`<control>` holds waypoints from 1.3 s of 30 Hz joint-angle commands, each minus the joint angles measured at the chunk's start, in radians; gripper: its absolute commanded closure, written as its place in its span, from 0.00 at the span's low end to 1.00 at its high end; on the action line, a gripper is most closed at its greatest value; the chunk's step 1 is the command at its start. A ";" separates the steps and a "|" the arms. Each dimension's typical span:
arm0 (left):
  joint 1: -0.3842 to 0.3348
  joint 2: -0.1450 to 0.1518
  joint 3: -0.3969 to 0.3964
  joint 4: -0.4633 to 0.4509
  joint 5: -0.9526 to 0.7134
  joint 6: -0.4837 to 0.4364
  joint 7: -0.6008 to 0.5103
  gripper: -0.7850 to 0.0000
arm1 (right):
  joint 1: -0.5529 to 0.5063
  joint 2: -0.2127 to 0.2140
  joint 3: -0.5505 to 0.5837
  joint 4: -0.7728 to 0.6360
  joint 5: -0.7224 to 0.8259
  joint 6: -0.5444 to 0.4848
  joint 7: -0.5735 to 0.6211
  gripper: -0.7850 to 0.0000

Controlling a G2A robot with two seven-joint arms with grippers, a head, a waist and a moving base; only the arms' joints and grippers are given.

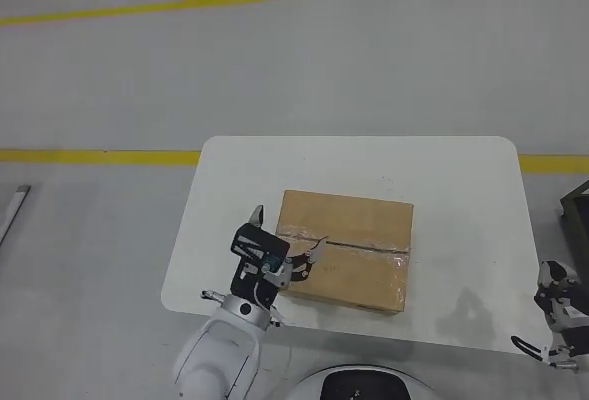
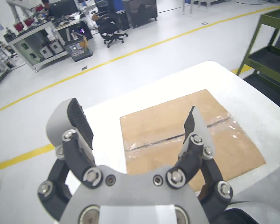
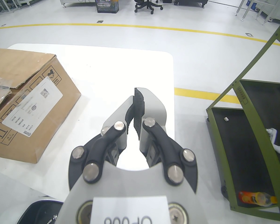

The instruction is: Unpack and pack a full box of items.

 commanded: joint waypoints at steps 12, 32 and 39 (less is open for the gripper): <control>-0.029 0.000 0.062 0.025 0.025 -0.060 -0.014 0.00 | 0.000 0.000 0.000 0.000 0.000 0.000 0.000 1.00; -0.269 -0.058 0.394 0.256 0.029 -0.014 -0.100 0.00 | 0.000 0.000 0.000 0.000 0.000 0.000 0.000 1.00; -0.397 -0.110 0.527 0.399 0.031 0.062 -0.255 0.00 | 0.000 0.000 0.000 0.000 0.000 0.000 0.000 1.00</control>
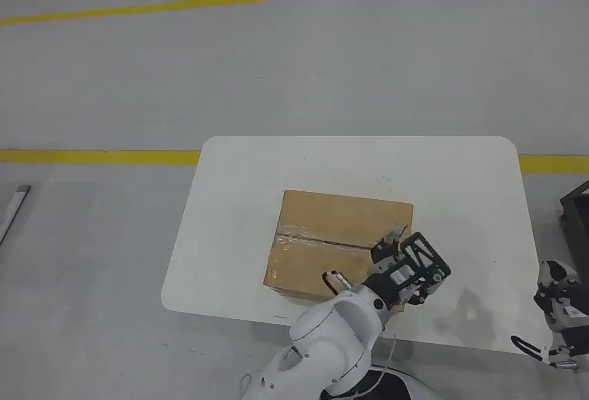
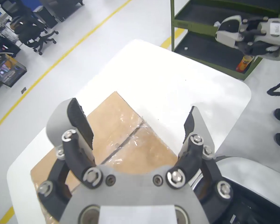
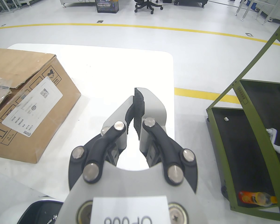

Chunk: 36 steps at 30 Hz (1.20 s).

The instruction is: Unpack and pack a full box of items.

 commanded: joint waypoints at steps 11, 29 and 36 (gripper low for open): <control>-0.025 -0.020 0.034 0.045 -0.027 0.038 -0.043 0.00 | 0.000 0.000 0.000 0.000 0.000 0.000 0.000 1.00; -0.073 -0.065 0.087 0.130 0.025 0.099 -0.197 0.25 | 0.000 0.000 0.000 0.000 0.000 0.000 0.000 1.00; -0.105 -0.092 0.105 0.176 0.059 0.134 -0.289 0.27 | 0.000 0.000 0.000 0.000 0.000 0.000 0.000 1.00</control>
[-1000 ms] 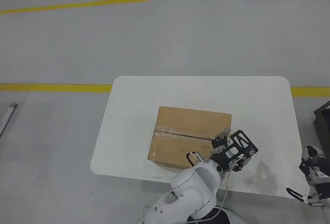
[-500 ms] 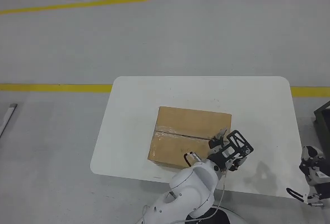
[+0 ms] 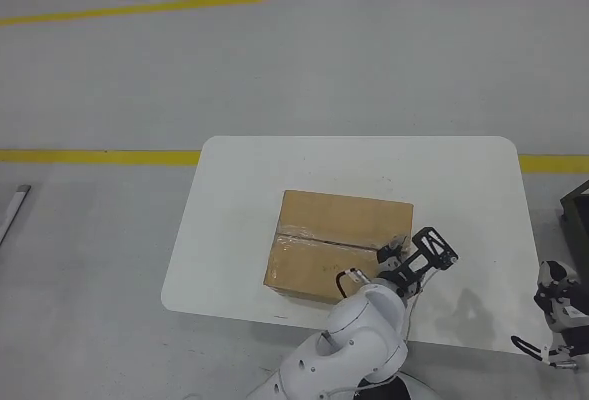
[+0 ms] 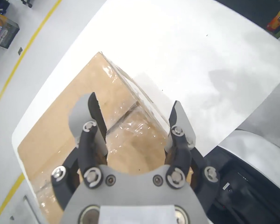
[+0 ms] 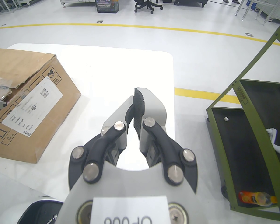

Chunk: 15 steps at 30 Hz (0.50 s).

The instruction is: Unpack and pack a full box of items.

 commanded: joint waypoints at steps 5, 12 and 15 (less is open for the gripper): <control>-0.006 -0.018 0.008 0.022 0.011 0.004 -0.050 0.29 | 0.000 0.000 0.000 0.000 0.000 0.000 0.000 1.00; -0.006 -0.034 0.005 0.039 0.038 0.014 -0.083 0.37 | 0.000 0.000 0.000 0.000 0.000 0.000 0.000 1.00; -0.003 -0.040 -0.001 0.043 0.051 0.018 -0.102 0.50 | 0.000 0.000 0.000 0.000 0.000 0.000 0.000 1.00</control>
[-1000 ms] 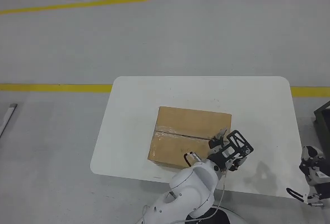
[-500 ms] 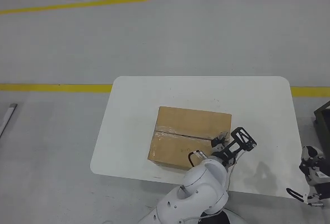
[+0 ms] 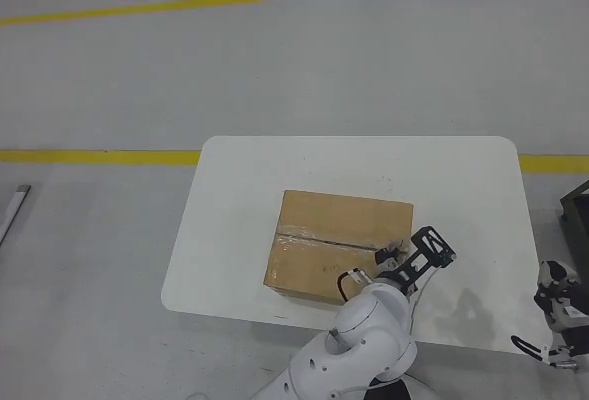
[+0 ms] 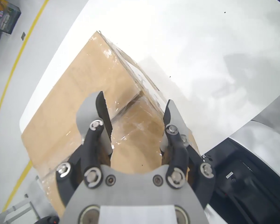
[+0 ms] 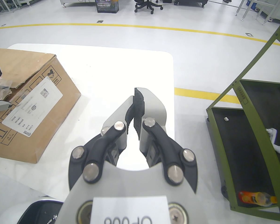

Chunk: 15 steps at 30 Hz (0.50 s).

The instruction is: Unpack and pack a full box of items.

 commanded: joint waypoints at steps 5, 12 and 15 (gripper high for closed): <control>0.010 -0.009 -0.014 -0.001 0.023 -0.003 -0.012 0.59 | 0.000 0.000 0.000 0.000 0.000 0.000 0.000 1.00; 0.028 -0.016 -0.028 -0.015 0.045 -0.009 -0.016 0.66 | 0.000 0.000 0.000 0.000 0.000 0.000 0.000 1.00; 0.035 -0.019 -0.035 -0.027 0.061 -0.013 -0.019 0.68 | 0.000 0.000 0.000 0.000 0.000 0.000 0.000 1.00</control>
